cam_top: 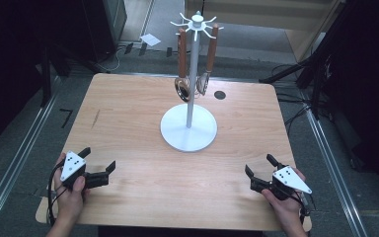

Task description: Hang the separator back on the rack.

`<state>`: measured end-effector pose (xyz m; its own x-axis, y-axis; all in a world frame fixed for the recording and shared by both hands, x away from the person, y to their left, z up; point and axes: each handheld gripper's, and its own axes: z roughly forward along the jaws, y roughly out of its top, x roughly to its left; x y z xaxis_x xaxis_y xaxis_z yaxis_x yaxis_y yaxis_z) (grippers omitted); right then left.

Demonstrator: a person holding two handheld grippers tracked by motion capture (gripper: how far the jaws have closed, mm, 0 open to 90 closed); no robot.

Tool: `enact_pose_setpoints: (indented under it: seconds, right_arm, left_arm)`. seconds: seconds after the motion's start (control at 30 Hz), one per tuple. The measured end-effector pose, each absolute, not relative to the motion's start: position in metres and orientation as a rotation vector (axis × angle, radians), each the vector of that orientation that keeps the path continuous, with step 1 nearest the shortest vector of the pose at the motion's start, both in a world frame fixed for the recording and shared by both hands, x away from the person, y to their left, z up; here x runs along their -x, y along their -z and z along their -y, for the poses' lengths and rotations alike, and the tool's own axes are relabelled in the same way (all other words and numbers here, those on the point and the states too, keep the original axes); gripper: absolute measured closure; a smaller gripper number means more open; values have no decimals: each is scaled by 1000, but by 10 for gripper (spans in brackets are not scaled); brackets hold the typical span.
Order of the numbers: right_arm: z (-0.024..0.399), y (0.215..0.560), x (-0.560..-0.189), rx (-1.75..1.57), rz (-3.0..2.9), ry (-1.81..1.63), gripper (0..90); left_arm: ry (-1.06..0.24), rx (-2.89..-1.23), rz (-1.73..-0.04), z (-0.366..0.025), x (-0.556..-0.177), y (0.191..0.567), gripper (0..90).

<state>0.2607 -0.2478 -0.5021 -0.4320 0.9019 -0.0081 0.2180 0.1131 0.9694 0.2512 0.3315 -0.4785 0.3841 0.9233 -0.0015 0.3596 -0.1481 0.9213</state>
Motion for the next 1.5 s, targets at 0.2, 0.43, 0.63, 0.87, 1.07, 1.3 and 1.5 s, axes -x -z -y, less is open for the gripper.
enact_pose_setpoints:
  seconds: [0.2,0.43,0.63,0.87,1.07,1.3,1.5]
  right_arm:
    - [256,503,-262,-1123,-1727,-1356,131]
    - [269,504,-261,-1161,-1690,-1364,130]
    - [272,505,-264,-1186,-1678,-1350,130]
    - [272,508,-266,-1187,-1679,-1323,131]
    - [273,508,-267,-1213,-1671,-1324,130]
    - [273,508,-268,-1218,-1667,-1314,130]
    - [273,508,-268,-1216,-1669,-1311,130]
  left_arm:
    - [-825,-1699,-1135,-345,-243,475,0]
    - [-783,-1655,-1184,-363,-241,479,0]
    - [-797,-1701,-1183,-357,-246,482,0]
    - [-735,-1694,-1214,-361,-251,482,0]
    - [-729,-1707,-1219,-360,-252,482,0]
    - [-727,-1704,-1221,-361,-252,482,0]
    - [-729,-1715,-1220,-360,-253,482,0]
